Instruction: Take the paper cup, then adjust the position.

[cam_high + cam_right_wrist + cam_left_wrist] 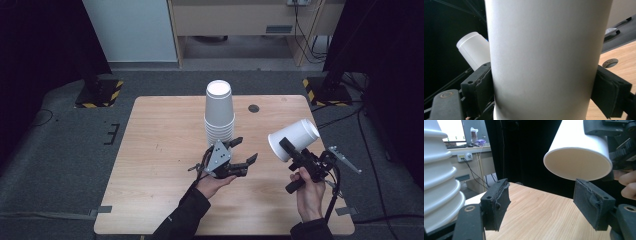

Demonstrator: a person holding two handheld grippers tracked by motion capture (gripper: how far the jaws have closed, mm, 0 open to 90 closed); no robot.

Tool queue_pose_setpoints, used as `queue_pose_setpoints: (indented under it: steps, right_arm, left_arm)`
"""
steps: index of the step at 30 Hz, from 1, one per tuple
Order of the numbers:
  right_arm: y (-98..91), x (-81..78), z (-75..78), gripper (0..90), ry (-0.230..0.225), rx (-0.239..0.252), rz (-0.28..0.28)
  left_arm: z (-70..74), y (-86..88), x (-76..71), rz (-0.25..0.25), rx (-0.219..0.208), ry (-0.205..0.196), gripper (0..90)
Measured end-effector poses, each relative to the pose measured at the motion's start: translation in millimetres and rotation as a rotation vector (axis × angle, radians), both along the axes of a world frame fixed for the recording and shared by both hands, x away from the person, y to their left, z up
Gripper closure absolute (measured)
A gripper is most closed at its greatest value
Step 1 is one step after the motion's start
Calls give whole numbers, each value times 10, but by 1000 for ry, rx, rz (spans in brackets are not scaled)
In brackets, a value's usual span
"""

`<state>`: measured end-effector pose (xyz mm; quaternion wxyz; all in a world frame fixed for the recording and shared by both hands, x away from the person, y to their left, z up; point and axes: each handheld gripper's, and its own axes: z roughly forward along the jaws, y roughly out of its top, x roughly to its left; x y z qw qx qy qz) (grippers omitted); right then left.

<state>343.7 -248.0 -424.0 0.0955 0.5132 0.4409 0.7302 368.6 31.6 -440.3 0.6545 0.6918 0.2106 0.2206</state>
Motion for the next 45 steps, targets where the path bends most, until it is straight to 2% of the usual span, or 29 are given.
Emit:
queue_pose_setpoints:
  steps: [12, 19, 26, 34, 45]
  right_arm:
    - [-25, -2, 24, 151, 4, 38, 8]
    - [-23, -12, 7, 151, 22, 66, 22]
    - [15, -8, -1, 151, 23, 62, 31]
    - [21, 5, -32, 151, 46, 113, 39]
    - [42, 24, -71, 151, 62, 116, 44]
  left_arm:
    - [-10, -159, 111, -14, -34, -11, 286]
    - [5, -226, 116, -24, -58, -31, 288]
    - [-17, -275, 137, -41, -62, -36, 288]
    - [-22, -344, 177, -50, -77, -42, 293]
    - [-59, -383, 243, -57, -97, -39, 297]
